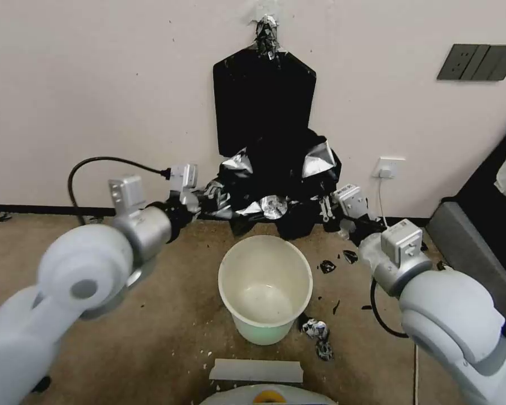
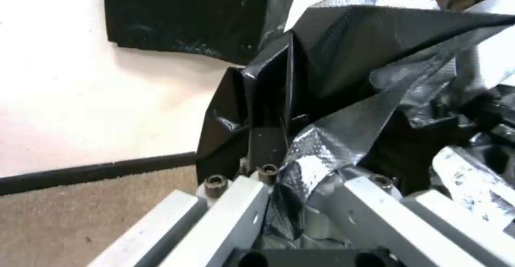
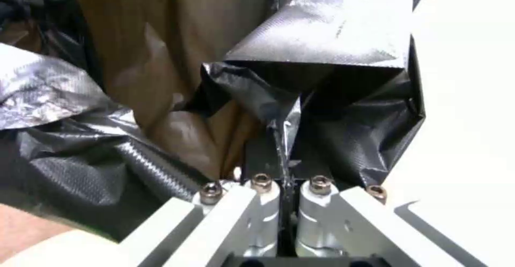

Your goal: Place a trash bag onto the trash bin.

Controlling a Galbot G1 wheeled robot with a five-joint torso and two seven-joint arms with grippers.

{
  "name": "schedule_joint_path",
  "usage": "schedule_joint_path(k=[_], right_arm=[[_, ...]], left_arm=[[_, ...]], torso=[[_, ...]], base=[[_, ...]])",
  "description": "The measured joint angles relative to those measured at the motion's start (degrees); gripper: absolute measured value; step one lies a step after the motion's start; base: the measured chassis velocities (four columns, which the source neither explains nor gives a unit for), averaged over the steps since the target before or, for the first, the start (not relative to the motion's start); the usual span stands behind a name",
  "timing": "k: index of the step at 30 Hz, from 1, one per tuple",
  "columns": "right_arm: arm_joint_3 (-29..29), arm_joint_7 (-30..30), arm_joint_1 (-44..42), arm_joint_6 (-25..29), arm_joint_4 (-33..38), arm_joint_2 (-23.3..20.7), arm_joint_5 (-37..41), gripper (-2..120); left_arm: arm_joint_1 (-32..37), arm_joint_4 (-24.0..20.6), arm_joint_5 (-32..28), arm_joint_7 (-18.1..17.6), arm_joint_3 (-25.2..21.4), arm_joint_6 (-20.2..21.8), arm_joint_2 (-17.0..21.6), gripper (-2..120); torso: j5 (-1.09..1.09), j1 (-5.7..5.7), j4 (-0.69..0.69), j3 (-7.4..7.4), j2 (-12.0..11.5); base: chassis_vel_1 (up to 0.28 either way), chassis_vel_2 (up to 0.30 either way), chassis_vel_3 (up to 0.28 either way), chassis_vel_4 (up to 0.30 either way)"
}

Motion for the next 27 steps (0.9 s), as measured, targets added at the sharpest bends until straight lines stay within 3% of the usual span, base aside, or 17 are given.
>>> schedule_joint_path(k=[6,9,20,27], right_arm=[[-0.36,-0.78,-2.08,-0.12,0.57,0.04,-1.75,0],[-2.15,-1.17,-2.70,-0.10,0.58,0.50,-3.23,0],[-5.26,-2.26,-4.47,0.80,0.46,1.22,-6.83,0],[-7.35,-2.56,-5.78,1.03,0.43,1.53,-8.84,0]], left_arm=[[6.80,-2.40,-0.20,1.25,-6.17,0.35,-0.26,0],[15.21,-2.53,2.35,3.18,-10.66,0.62,-2.82,0],[23.84,-2.44,9.48,7.19,-11.87,0.67,-9.29,0],[26.04,-2.36,9.64,8.45,-13.60,1.06,-9.08,0]], torso=[[0.01,0.00,-0.02,0.00,0.00],[-0.01,0.00,0.04,0.00,0.00],[0.00,0.00,0.01,0.00,0.00],[0.00,0.00,0.00,0.00,0.00]], base=[[0.000,0.000,0.000,0.000],[0.000,0.000,0.000,0.000],[0.000,0.000,0.000,0.000],[0.000,0.000,0.000,0.000]])
